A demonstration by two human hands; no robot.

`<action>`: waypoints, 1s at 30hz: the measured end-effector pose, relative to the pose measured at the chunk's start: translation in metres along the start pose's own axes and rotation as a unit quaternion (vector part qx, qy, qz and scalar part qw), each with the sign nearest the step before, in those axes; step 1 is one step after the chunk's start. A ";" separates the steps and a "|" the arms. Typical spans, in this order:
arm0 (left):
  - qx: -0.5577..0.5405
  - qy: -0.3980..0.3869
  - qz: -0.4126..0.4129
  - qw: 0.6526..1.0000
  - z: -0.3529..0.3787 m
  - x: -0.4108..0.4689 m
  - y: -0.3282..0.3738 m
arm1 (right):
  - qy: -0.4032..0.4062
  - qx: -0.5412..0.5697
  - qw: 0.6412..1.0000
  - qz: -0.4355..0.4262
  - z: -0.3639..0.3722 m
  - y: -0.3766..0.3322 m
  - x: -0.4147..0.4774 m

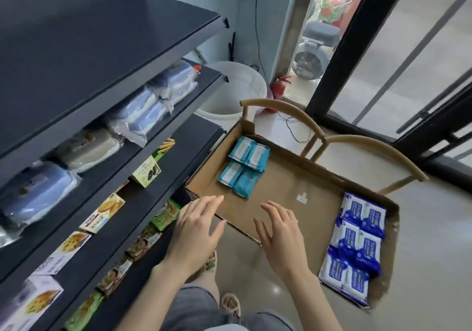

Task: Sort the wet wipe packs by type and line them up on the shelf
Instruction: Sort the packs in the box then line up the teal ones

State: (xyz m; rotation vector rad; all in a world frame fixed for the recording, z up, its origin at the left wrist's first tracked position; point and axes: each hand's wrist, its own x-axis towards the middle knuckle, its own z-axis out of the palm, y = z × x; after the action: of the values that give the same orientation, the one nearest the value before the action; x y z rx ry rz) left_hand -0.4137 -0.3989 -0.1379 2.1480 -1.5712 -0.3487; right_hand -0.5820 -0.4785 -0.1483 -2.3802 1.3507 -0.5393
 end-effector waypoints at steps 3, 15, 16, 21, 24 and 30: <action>-0.001 -0.026 0.011 1.000 0.011 0.034 0.002 | 0.006 0.017 0.999 0.031 0.006 0.019 0.023; -0.029 -0.197 -0.046 0.979 0.099 0.216 -0.062 | -0.110 0.059 0.974 0.186 0.094 0.083 0.173; -0.030 -0.212 -0.050 0.976 0.110 0.231 -0.069 | -0.119 0.060 0.971 0.198 0.104 0.089 0.185; -0.024 -0.264 -0.089 0.960 0.169 0.294 -0.106 | -0.174 0.068 0.950 0.249 0.160 0.121 0.227; -0.038 -0.291 -0.125 0.948 0.206 0.315 -0.127 | -0.206 0.079 0.935 0.280 0.197 0.141 0.244; -0.043 -0.311 -0.213 0.925 0.285 0.327 -0.171 | -0.252 0.096 0.900 0.342 0.280 0.180 0.256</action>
State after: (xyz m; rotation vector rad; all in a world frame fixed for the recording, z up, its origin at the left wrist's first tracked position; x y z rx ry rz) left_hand -0.2979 -0.7263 -0.4495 2.4328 -1.3090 -1.3257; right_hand -0.4567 -0.7556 -0.4377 -1.5625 1.6365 0.1353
